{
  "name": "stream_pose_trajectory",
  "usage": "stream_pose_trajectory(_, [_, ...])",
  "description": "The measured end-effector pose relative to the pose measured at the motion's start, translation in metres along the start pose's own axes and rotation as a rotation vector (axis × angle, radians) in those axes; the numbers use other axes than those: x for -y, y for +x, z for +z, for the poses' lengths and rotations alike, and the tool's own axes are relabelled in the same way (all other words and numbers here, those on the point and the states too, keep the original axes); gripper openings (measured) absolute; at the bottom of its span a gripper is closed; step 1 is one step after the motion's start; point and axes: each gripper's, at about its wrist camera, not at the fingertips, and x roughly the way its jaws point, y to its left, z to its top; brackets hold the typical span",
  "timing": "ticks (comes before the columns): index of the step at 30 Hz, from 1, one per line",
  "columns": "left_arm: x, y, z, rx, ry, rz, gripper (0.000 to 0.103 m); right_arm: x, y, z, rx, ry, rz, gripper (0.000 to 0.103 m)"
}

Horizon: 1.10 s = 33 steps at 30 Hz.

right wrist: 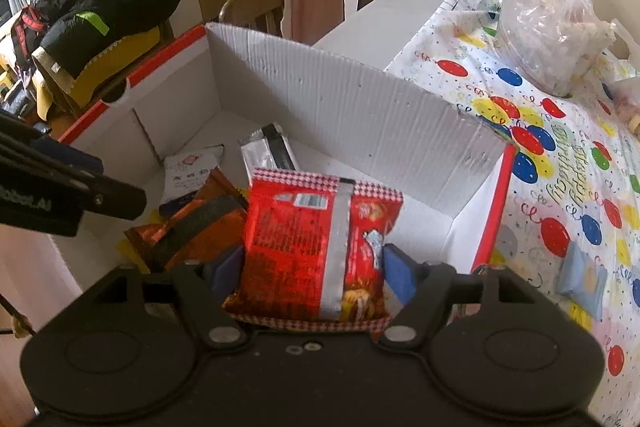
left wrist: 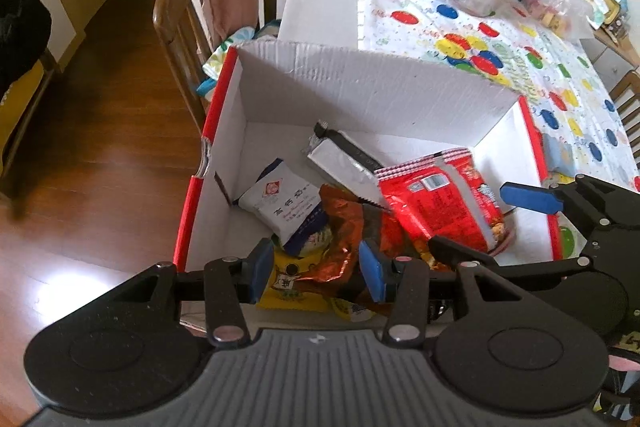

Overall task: Organize snacks
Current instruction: 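Open both grippers to drop the chip bags into the box, then move both grippers back over the blue packet and teal candy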

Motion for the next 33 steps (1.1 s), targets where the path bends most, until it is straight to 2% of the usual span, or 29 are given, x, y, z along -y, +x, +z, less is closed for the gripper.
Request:
stream_pose_trajectory(14, [0.032, -0.030, -0.009, 0.104, 0.063, -0.016, 0.047, 0.014, -0.062, -0.002, 0.095, 0.054, 0.043, 0.085])
stream_pose_trajectory(21, [0.060, -0.050, -0.014, 0.176, 0.098, -0.048, 0.058, 0.030, -0.099, -0.011, 0.152, 0.089, 0.059, 0.089])
stream_pose_trajectory(27, [0.089, -0.059, -0.018, 0.206, 0.116, -0.080, 0.069, 0.051, -0.126, -0.023, 0.197, 0.132, 0.067, 0.089])
stream_pose_trajectory(33, [0.124, -0.060, -0.021, 0.236, 0.139, -0.111, 0.072, 0.078, -0.148, -0.039, 0.234, 0.162, 0.061, 0.090])
